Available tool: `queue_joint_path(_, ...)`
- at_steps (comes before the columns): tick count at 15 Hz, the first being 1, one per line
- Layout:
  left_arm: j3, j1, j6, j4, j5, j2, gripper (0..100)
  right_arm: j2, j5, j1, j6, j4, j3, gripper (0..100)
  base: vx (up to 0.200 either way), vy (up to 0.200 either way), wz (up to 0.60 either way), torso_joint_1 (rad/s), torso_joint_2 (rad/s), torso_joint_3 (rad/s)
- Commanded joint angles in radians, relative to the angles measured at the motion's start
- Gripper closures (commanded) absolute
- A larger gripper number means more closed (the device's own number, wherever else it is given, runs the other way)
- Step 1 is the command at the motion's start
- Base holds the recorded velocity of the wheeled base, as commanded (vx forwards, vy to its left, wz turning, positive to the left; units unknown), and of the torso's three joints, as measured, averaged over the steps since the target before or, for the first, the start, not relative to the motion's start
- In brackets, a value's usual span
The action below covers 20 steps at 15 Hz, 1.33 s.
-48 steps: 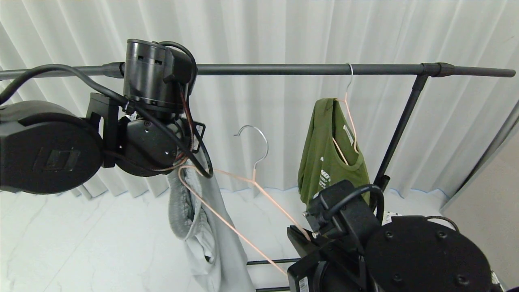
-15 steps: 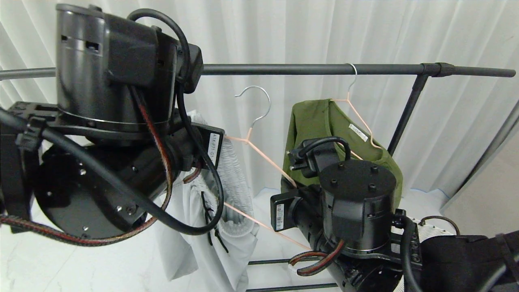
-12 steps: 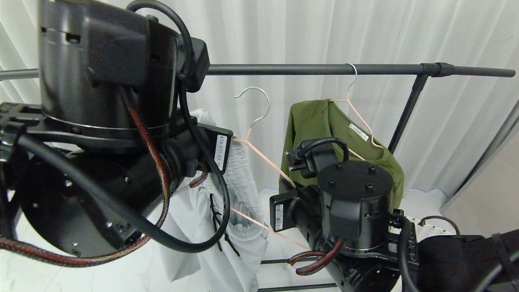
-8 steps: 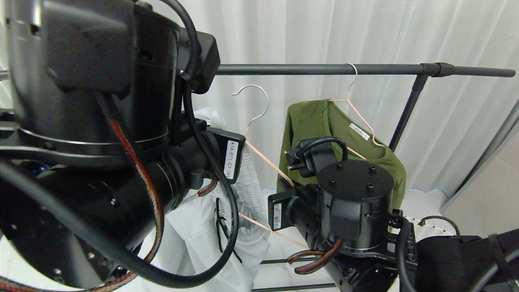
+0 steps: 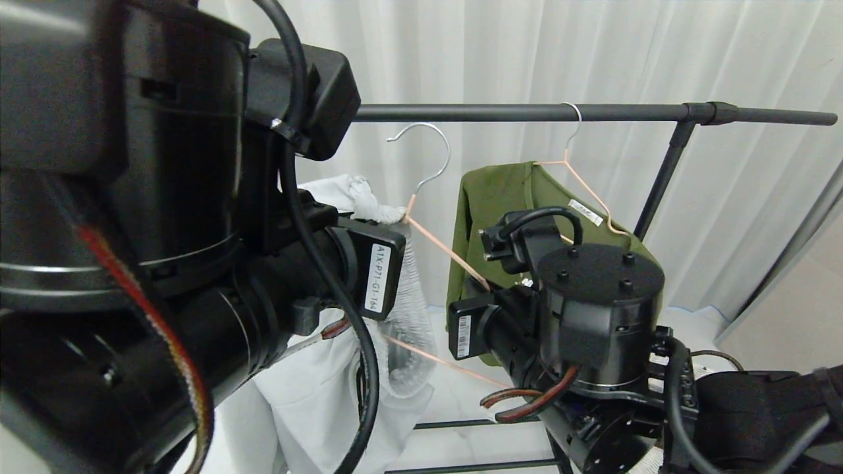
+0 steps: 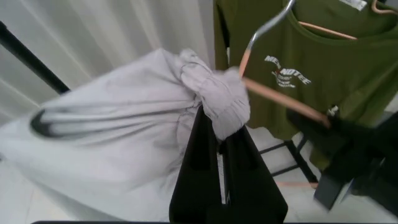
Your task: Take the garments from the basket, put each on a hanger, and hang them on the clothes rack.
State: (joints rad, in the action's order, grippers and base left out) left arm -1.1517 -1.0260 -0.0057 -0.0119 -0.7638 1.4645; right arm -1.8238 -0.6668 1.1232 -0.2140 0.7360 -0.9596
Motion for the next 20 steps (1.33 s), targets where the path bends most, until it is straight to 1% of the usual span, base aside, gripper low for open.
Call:
queue_joint_path(1, 0.020, 0.000, 0.001, 0.000, 0.005, -0.026, 100, 0.047, 0.000, -0.026, 0.010, 0.002, 0.002, 100, 0.000, 0.000, 0.00, 0.000, 0.00, 0.000)
queue_joint_path(5, 0.026, 0.000, 0.000, 0.003, 0.009, -0.024, 100, 0.080, -0.002, -0.048, 0.028, 0.008, 0.002, 100, 0.000, 0.000, 0.00, 0.000, 0.00, 0.000)
queue_joint_path(9, 0.056, -0.013, -0.002, 0.012, 0.017, -0.026, 100, 0.095, -0.002, -0.059, 0.074, 0.054, 0.002, 100, 0.000, 0.000, 0.00, 0.000, 0.00, 0.000)
queue_joint_path(17, 0.069, -0.019, -0.003, 0.015, 0.018, -0.029, 100, 0.144, 0.000, -0.060, 0.134, 0.057, 0.013, 100, 0.000, 0.000, 0.00, 0.000, 0.00, 0.000)
queue_joint_path(18, 0.069, -0.019, -0.003, 0.018, 0.018, -0.029, 0, 0.146, 0.000, -0.060, 0.139, 0.057, 0.013, 100, 0.000, 0.000, 0.00, 0.000, 0.00, 0.000)
queue_joint_path(20, 0.069, -0.019, -0.002, 0.023, 0.018, -0.030, 0, 0.149, 0.000, -0.060, 0.168, 0.095, 0.015, 100, 0.000, 0.000, 0.00, 0.000, 0.00, 0.000)
